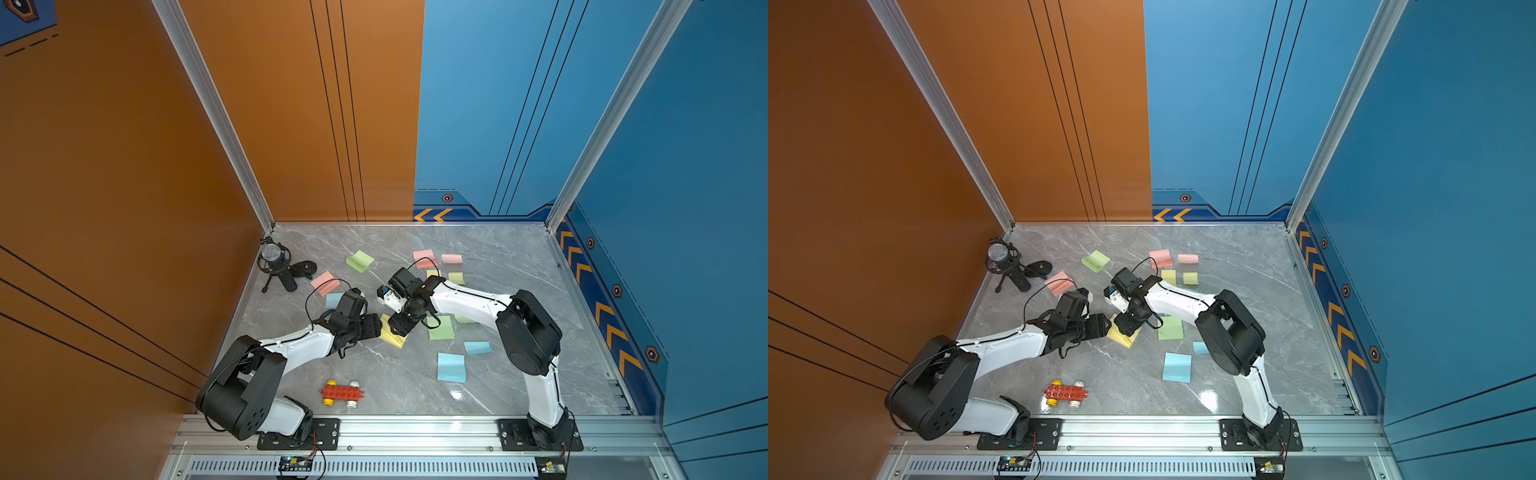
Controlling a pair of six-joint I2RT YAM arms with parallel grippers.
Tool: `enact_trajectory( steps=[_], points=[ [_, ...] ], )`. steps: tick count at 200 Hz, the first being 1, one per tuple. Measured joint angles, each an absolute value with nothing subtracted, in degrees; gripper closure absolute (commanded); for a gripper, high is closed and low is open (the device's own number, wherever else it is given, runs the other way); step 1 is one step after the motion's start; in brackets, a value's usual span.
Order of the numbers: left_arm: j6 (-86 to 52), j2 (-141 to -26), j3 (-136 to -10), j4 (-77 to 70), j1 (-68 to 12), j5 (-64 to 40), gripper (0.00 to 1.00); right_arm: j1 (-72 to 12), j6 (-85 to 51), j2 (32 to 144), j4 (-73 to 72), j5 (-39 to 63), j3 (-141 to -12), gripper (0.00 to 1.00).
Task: Tear off pages from different memo pads
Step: Pick up the memo pad from the center of the board.
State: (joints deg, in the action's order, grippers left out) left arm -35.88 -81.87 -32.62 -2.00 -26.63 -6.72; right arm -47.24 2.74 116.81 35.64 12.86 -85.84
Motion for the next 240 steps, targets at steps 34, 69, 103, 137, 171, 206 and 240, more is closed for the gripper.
enact_trajectory(
  steps=[34, 69, 103, 137, 171, 206, 240],
  points=[
    [-35.88, -81.87, -32.62, -2.00, -26.63, -6.72, 0.34, -47.24, 2.74, 116.81, 35.64, 12.86, -85.84, 0.37],
    [-35.88, -81.87, -32.62, -2.00, -26.63, -6.70, 0.34, -47.24, 2.76, 116.81, 36.14, 12.84, -85.84, 0.37],
    [-35.86, -81.87, -32.58, -2.02, -26.63, -6.70, 0.34, -47.24, 2.96, 116.81, 36.91, 12.84, -85.82, 0.37],
    [-35.86, -81.87, -32.58, -2.04, -26.63, -6.68, 0.34, -47.24, 3.16, 116.79, 37.08, 12.16, -85.82, 0.38],
    [-35.86, -81.87, -32.58, -2.04, -26.63, -6.68, 0.34, -47.46, 3.05, 116.79, 37.12, 10.28, -85.82, 0.40],
    [-35.88, -81.87, -32.58, -2.04, -26.63, -6.68, 0.34, -49.01, 2.48, 116.92, 37.98, 8.75, -87.07, 0.42],
    [-35.86, -81.87, -32.53, -2.07, -26.63, -6.68, 0.34, -50.54, 1.37, 117.45, 38.02, 8.10, -88.99, 0.43]
  ],
)
